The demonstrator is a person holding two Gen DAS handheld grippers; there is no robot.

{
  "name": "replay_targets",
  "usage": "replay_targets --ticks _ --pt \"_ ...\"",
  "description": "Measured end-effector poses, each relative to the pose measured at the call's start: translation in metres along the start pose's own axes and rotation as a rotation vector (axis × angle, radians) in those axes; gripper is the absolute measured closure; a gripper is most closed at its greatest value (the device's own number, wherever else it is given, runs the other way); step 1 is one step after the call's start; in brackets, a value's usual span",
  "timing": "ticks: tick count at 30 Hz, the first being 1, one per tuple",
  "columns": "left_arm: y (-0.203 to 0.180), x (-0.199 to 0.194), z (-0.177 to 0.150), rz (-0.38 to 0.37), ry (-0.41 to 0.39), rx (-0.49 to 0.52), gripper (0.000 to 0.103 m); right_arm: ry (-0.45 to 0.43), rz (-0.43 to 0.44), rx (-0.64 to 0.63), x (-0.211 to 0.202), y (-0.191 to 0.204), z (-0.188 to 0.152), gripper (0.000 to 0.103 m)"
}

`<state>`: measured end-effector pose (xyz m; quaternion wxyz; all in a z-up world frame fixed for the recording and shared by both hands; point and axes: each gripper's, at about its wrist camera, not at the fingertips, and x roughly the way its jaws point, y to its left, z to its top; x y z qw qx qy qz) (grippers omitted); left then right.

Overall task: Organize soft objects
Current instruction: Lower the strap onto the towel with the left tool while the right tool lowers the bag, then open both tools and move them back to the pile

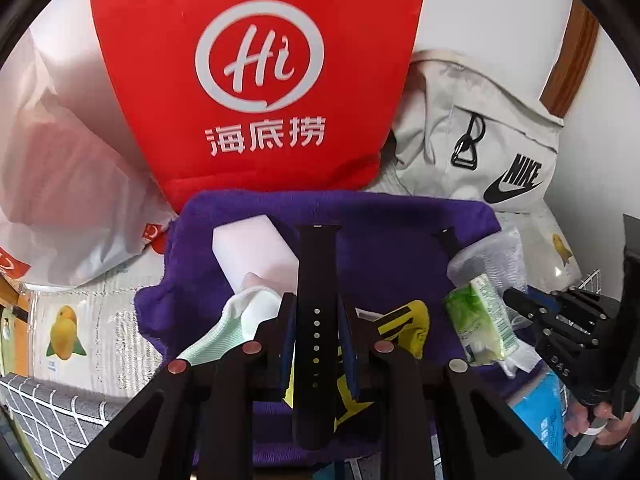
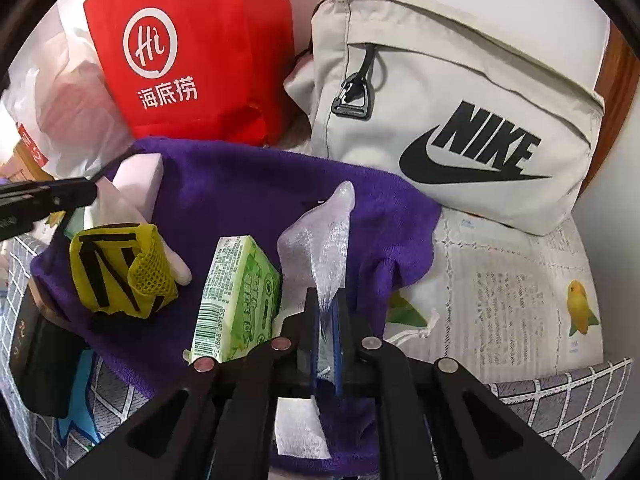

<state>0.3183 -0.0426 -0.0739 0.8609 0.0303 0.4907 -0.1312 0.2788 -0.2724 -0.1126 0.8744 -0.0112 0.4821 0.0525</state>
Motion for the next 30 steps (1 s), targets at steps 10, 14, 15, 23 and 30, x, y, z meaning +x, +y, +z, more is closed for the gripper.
replay_targets --ticks 10,14,15,23,30 --pt "0.002 0.017 -0.004 0.010 0.036 -0.005 0.083 -0.036 0.005 -0.051 -0.015 0.007 -0.001 0.065" --pt "0.001 0.016 -0.003 0.027 0.036 -0.004 0.067 -0.051 -0.009 -0.062 -0.021 0.008 -0.001 0.060" --pt "0.002 0.014 -0.002 0.039 0.035 -0.009 0.062 -0.051 -0.014 -0.061 -0.023 0.008 -0.001 0.060" --pt "0.008 -0.018 -0.006 0.041 -0.010 -0.037 0.053 -0.085 -0.018 -0.030 -0.050 0.006 -0.004 0.060" --pt "0.000 -0.055 -0.029 0.052 -0.027 -0.025 0.053 -0.104 0.005 -0.032 -0.083 0.021 -0.024 0.060"
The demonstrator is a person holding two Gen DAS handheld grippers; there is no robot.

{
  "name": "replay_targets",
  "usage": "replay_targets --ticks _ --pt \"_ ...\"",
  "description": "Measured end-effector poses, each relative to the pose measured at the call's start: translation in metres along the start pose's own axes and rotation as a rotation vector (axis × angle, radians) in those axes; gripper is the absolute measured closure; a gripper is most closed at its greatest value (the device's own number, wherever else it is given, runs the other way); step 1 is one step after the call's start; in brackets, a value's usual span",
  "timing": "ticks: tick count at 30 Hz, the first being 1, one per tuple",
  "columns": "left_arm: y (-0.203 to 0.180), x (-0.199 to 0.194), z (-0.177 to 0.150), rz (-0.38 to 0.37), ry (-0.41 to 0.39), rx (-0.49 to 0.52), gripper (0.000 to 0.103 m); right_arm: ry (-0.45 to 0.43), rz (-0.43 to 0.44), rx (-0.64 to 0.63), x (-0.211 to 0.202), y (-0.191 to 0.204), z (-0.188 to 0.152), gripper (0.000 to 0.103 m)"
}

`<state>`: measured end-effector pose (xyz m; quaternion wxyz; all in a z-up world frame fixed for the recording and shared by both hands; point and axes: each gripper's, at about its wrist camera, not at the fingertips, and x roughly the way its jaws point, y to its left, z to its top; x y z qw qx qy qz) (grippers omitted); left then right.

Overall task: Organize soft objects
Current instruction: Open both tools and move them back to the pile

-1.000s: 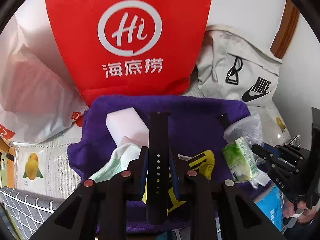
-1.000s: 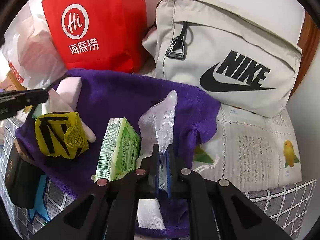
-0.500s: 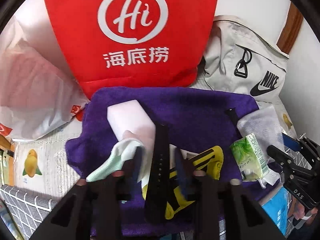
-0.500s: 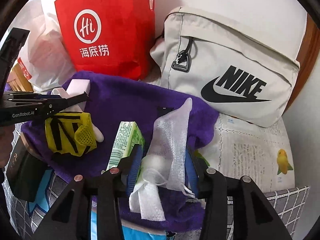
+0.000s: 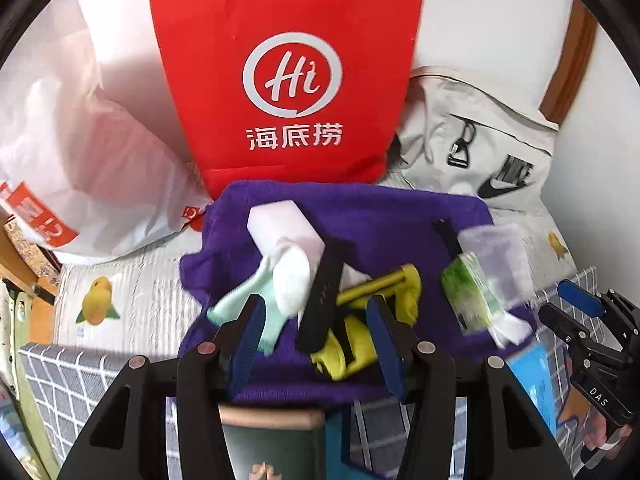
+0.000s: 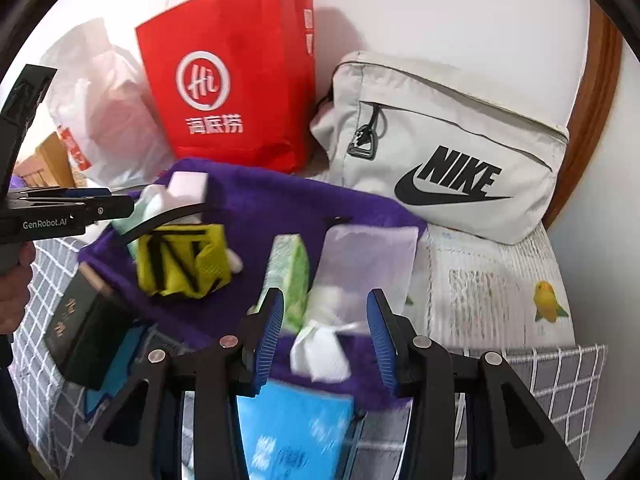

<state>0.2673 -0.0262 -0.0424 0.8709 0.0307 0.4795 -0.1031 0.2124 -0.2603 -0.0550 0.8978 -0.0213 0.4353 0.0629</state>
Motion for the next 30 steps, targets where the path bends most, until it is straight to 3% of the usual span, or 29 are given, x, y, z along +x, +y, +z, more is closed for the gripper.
replay_targets --ticks 15,25,30 --pt "-0.013 -0.077 -0.092 -0.016 0.001 -0.006 0.053 -0.011 0.011 -0.006 -0.078 0.040 -0.064 0.060" --pt "-0.029 -0.098 -0.155 0.000 0.028 -0.010 0.053 -0.040 -0.009 0.085 -0.118 0.031 -0.099 0.060" --pt "-0.039 -0.091 -0.185 0.018 0.063 -0.012 0.053 -0.043 -0.020 0.109 -0.130 0.023 -0.119 0.059"
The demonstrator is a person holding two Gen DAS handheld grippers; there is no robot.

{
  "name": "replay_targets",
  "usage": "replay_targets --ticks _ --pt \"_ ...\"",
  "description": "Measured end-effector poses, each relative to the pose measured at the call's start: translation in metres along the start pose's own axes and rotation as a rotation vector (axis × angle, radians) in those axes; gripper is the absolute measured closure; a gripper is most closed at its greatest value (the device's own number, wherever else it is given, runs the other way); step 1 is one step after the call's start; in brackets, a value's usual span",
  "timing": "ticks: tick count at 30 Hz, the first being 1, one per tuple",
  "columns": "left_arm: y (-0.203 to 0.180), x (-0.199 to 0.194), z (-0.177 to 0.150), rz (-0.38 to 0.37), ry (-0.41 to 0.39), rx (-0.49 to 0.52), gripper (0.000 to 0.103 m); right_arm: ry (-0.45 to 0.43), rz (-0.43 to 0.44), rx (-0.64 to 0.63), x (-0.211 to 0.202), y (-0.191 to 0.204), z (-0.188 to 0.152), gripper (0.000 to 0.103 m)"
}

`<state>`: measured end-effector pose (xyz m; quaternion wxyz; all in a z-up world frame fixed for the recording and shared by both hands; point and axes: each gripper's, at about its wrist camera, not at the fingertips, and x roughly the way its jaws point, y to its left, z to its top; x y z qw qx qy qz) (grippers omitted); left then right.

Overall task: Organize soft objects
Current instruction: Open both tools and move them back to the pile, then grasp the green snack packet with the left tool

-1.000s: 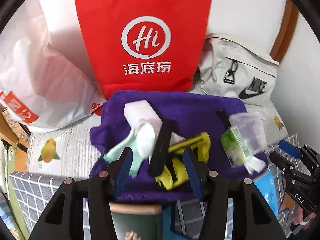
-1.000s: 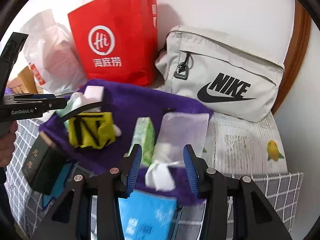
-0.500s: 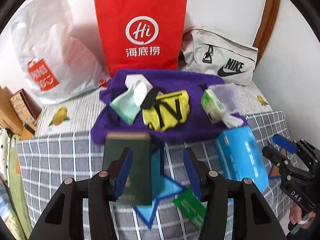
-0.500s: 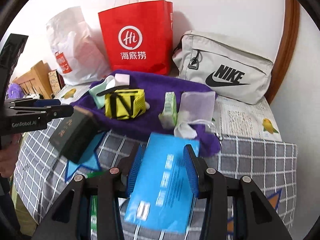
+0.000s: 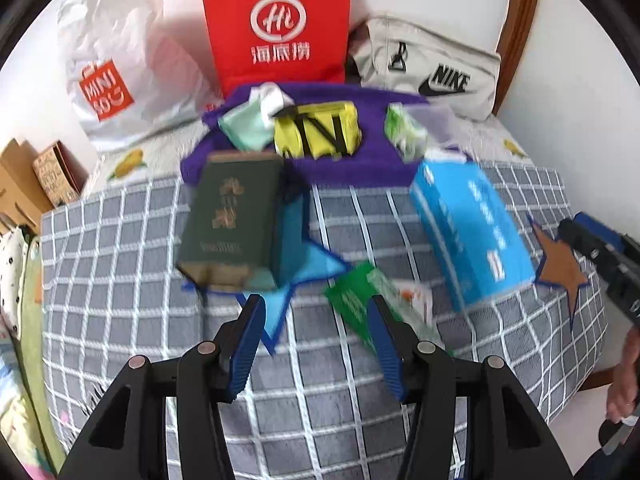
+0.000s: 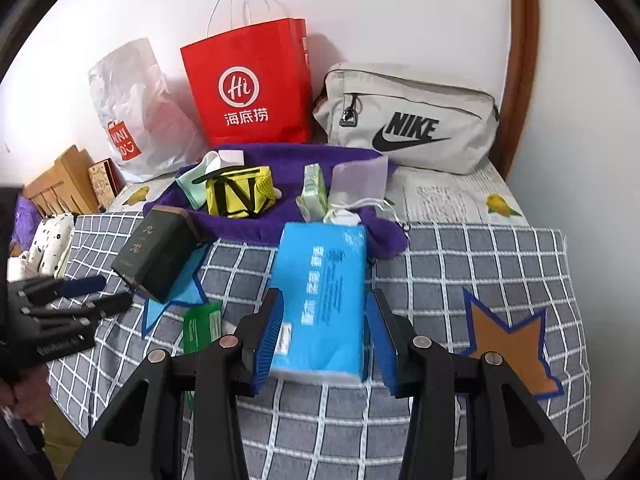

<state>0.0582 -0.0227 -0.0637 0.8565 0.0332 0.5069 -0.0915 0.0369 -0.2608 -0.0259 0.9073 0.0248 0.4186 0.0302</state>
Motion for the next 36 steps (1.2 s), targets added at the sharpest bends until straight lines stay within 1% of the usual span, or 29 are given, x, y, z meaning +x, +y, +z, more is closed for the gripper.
replay_targets --ticks 5,10,15,19,23,26,29,30,34,36 --pt "-0.005 0.013 -0.025 -0.009 0.039 -0.033 0.053 0.021 0.001 0.005 -0.006 -0.006 -0.016 0.059" --pt "-0.011 0.026 -0.039 -0.019 0.063 -0.063 0.053 0.029 0.004 0.007 -0.008 -0.010 -0.031 0.059" --pt "-0.022 0.040 -0.038 -0.066 0.069 -0.097 0.052 0.050 0.000 0.021 -0.006 -0.017 -0.044 0.059" --pt "-0.034 0.053 -0.032 -0.066 0.083 -0.108 0.052 0.067 -0.003 0.045 -0.001 -0.027 -0.051 0.059" --pt "-0.044 0.064 -0.026 -0.084 0.093 -0.131 0.052 0.092 -0.004 0.063 0.007 -0.035 -0.057 0.059" --pt "-0.051 0.072 -0.021 -0.076 0.108 -0.133 0.051 0.099 -0.015 0.066 0.010 -0.039 -0.060 0.059" --pt "-0.057 0.080 -0.019 -0.051 0.117 -0.133 0.044 0.110 -0.010 0.075 0.014 -0.044 -0.063 0.060" --pt "-0.059 0.082 -0.019 -0.043 0.121 -0.130 0.043 0.114 -0.010 0.078 0.015 -0.046 -0.064 0.059" --pt "-0.067 0.085 -0.019 -0.014 0.112 -0.090 0.044 0.132 -0.005 0.086 0.020 -0.047 -0.067 0.060" --pt "-0.068 0.084 -0.019 -0.009 0.102 -0.070 0.051 0.138 -0.004 0.078 0.022 -0.045 -0.067 0.059"
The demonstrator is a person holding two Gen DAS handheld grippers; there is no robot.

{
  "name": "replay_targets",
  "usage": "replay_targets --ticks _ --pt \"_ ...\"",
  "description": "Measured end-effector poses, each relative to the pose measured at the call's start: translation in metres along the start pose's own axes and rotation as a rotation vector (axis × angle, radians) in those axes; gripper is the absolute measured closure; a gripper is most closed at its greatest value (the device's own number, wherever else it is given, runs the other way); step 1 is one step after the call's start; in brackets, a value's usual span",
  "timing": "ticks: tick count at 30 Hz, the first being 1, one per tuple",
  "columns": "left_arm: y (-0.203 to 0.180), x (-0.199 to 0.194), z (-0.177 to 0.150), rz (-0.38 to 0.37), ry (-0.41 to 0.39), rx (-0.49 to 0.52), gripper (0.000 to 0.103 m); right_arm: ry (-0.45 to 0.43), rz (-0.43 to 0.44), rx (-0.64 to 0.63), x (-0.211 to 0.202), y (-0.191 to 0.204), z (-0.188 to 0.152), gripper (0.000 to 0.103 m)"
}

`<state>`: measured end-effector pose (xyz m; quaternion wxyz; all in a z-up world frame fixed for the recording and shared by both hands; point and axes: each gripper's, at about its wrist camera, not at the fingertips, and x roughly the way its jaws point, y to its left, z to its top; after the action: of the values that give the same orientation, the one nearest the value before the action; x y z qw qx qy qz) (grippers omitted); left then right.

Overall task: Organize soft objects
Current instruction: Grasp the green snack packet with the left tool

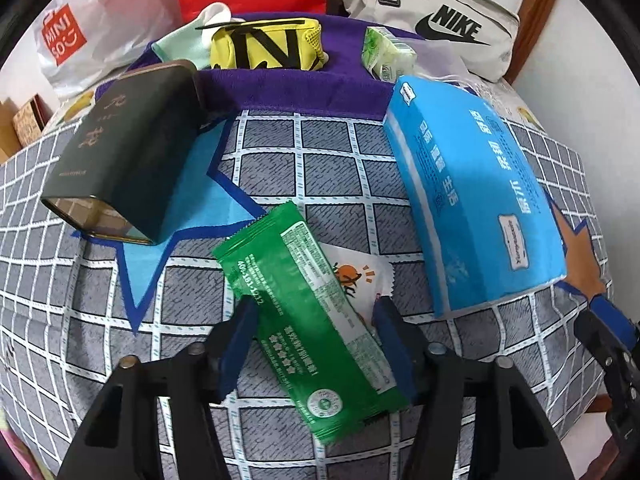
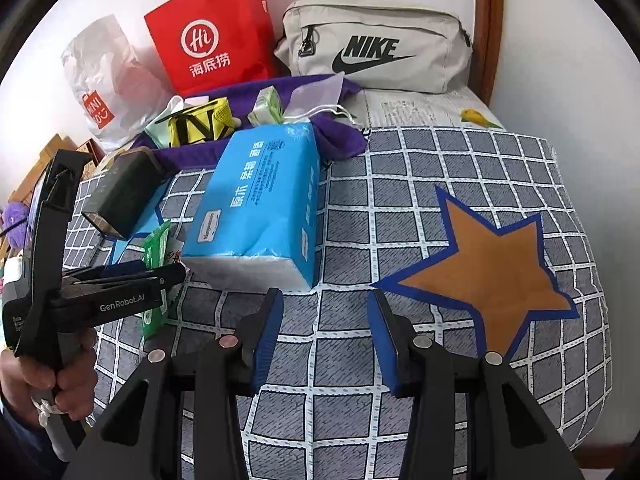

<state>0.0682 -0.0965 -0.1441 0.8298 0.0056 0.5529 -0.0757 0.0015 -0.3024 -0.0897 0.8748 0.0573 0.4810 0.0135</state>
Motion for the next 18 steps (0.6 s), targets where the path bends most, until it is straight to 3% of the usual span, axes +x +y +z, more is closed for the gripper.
replay_targets --ticks 5,8,13,18 --pt "0.010 -0.008 -0.004 -0.033 -0.010 0.033 0.078 0.005 0.009 -0.013 0.002 0.009 -0.002 0.060" --pt "0.023 -0.018 -0.009 -0.069 -0.017 0.042 0.087 0.003 0.011 -0.033 0.002 0.019 -0.003 0.060" --pt "0.042 -0.026 -0.016 -0.091 -0.018 0.053 0.089 0.006 0.021 -0.055 0.002 0.033 -0.008 0.060" --pt "0.045 -0.018 -0.017 -0.100 -0.012 0.056 0.077 0.022 0.025 -0.074 0.006 0.046 -0.011 0.060"
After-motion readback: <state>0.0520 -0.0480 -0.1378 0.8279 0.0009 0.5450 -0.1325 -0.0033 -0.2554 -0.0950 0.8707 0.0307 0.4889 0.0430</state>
